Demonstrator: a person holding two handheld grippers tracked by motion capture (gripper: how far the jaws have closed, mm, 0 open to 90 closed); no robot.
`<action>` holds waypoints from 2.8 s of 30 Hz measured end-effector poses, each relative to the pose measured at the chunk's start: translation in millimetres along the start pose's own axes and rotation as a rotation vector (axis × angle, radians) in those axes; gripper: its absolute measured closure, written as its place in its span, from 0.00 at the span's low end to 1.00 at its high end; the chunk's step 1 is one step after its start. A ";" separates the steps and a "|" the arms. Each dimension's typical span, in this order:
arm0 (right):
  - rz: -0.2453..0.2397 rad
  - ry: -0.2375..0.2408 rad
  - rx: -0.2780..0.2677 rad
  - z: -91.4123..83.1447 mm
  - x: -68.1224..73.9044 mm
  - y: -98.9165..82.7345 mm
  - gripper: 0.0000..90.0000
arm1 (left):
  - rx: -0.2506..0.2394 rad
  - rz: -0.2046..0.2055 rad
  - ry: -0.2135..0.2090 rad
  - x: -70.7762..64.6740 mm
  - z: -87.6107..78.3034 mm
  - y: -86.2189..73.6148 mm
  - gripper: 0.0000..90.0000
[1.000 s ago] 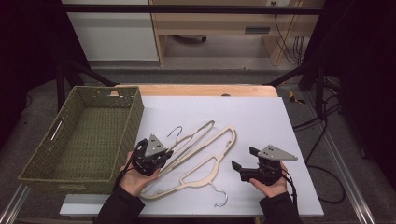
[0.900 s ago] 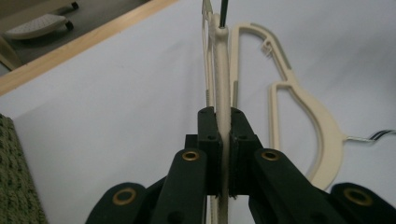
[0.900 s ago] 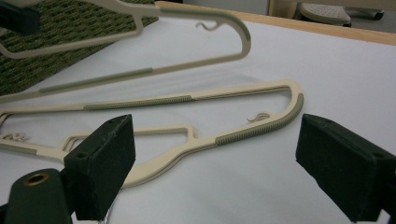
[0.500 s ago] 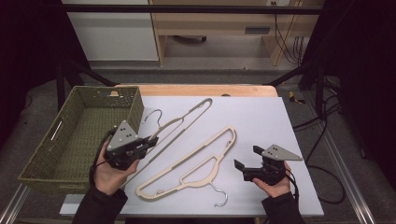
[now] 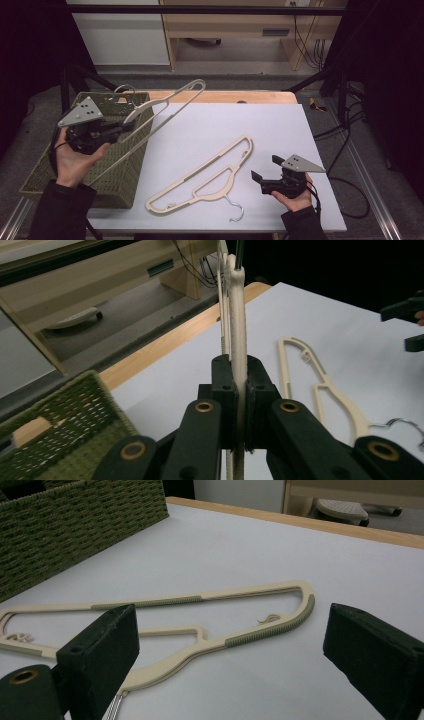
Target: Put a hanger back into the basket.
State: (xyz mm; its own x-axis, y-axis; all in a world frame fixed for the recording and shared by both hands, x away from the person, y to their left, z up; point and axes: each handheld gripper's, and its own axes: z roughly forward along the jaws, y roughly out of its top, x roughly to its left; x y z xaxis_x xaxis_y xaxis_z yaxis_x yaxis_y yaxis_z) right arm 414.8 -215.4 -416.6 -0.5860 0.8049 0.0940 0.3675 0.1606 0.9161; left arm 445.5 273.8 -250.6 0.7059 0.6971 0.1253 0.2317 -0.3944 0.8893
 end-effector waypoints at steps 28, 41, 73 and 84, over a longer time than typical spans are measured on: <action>-0.019 0.000 0.009 2.5 -0.4 -1.0 0.09 | 0.088 -0.157 0.122 118.5 -30.2 -76.5 0.95; -0.014 -0.004 0.008 2.5 -0.1 -0.9 0.08 | 0.169 -0.211 0.094 129.3 -27.3 -110.3 0.95; -0.025 0.006 0.024 9.0 3.5 -3.7 0.09 | 0.409 -0.430 0.274 145.1 12.9 -169.6 0.85; -0.029 0.007 0.026 10.2 4.3 -4.0 0.09 | 0.494 -0.496 0.336 152.3 15.9 -183.8 0.72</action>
State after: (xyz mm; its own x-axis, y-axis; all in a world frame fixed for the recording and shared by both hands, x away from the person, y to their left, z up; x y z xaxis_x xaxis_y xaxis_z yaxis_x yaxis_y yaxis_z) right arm 418.3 -206.8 -423.8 -0.6019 0.7955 0.0702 0.3686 0.1988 0.9081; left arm 521.0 442.9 -402.0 0.2192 0.9749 -0.0393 0.7950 -0.1552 0.5865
